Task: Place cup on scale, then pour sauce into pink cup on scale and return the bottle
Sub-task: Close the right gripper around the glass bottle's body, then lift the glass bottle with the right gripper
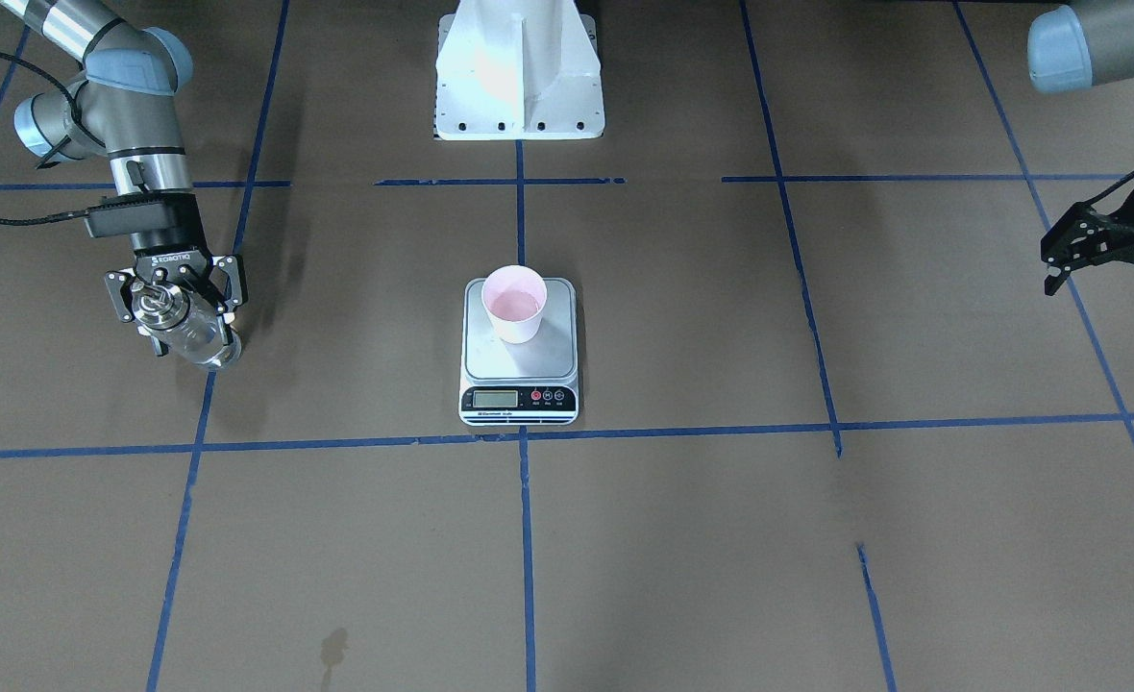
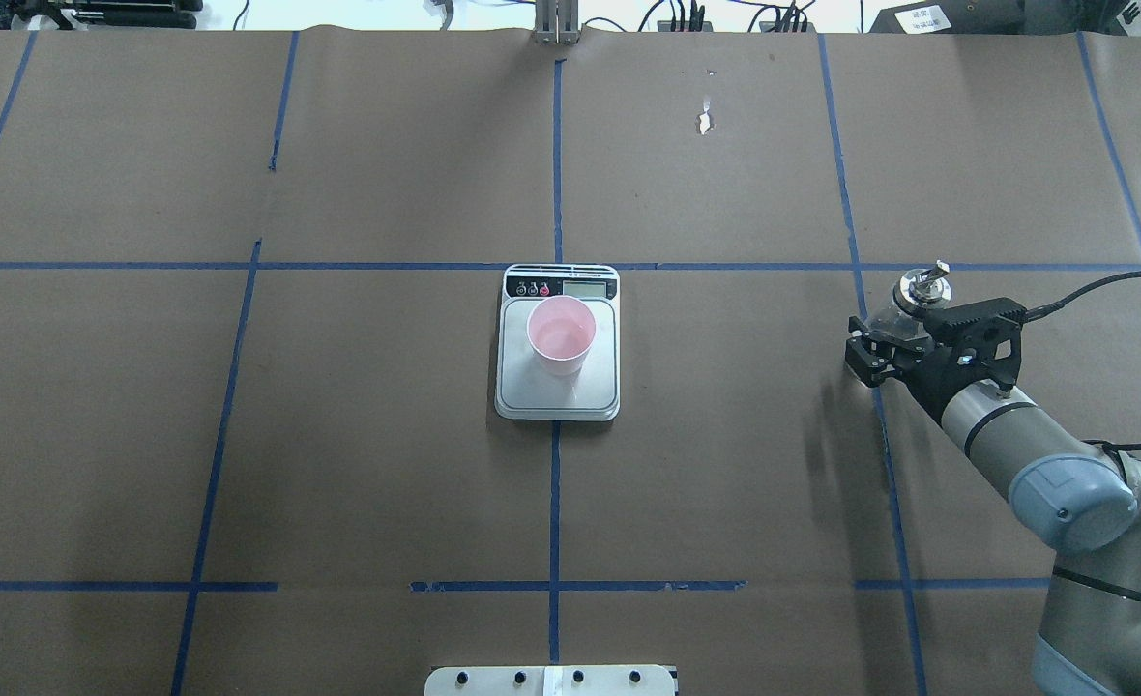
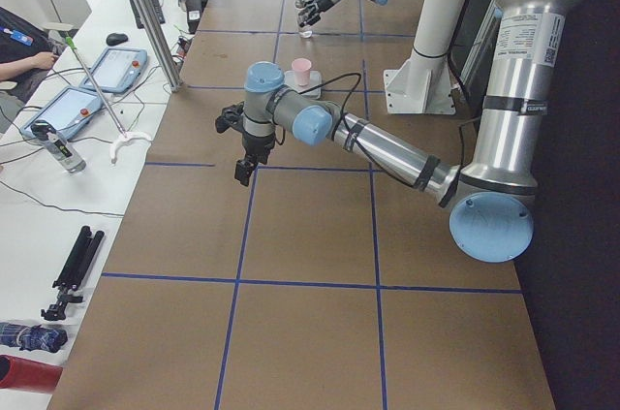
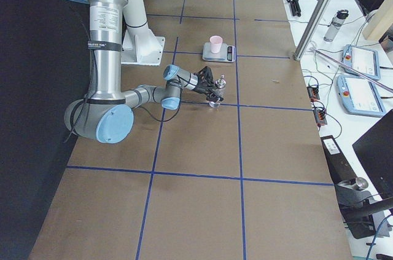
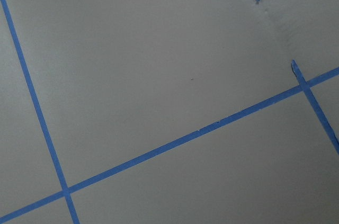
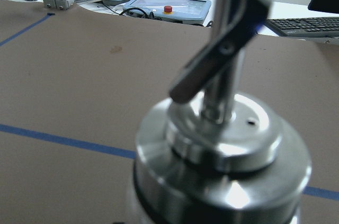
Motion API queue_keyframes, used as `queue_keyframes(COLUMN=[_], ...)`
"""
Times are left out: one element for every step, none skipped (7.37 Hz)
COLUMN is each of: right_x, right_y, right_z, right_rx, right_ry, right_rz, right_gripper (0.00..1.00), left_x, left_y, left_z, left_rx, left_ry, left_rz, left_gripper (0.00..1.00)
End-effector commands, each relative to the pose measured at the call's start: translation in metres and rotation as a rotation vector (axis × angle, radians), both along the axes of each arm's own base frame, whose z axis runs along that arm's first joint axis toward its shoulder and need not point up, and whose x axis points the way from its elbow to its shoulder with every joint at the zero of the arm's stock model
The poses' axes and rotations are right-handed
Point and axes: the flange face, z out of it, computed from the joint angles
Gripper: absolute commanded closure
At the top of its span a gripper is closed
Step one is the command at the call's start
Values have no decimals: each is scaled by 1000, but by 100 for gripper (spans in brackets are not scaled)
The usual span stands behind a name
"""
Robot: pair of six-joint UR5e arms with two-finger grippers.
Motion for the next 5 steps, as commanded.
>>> queue_keyframes(right_x=[6, 34, 67, 77, 84], right_y=[-17, -37, -55, -60, -62], right_z=[-24, -46, -60, -59, -61], right_rx=[16, -14, -2, 1, 76], right_ry=[-50, -106, -109, -96, -1], right_rz=[24, -51, -107, -98, -132], right_gripper=[100, 100, 100, 100, 100], left_x=[-1, -1, -5, -8, -19], left_y=[0, 0, -1, -1, -1], left_z=[1, 1, 1, -1, -1], left_rx=[-1, -1, 0, 7, 12], left_ry=[-2, -2, -2, 0, 2], left_rz=[1, 1, -6, -8, -24], left_gripper=[0, 0, 0, 0, 0])
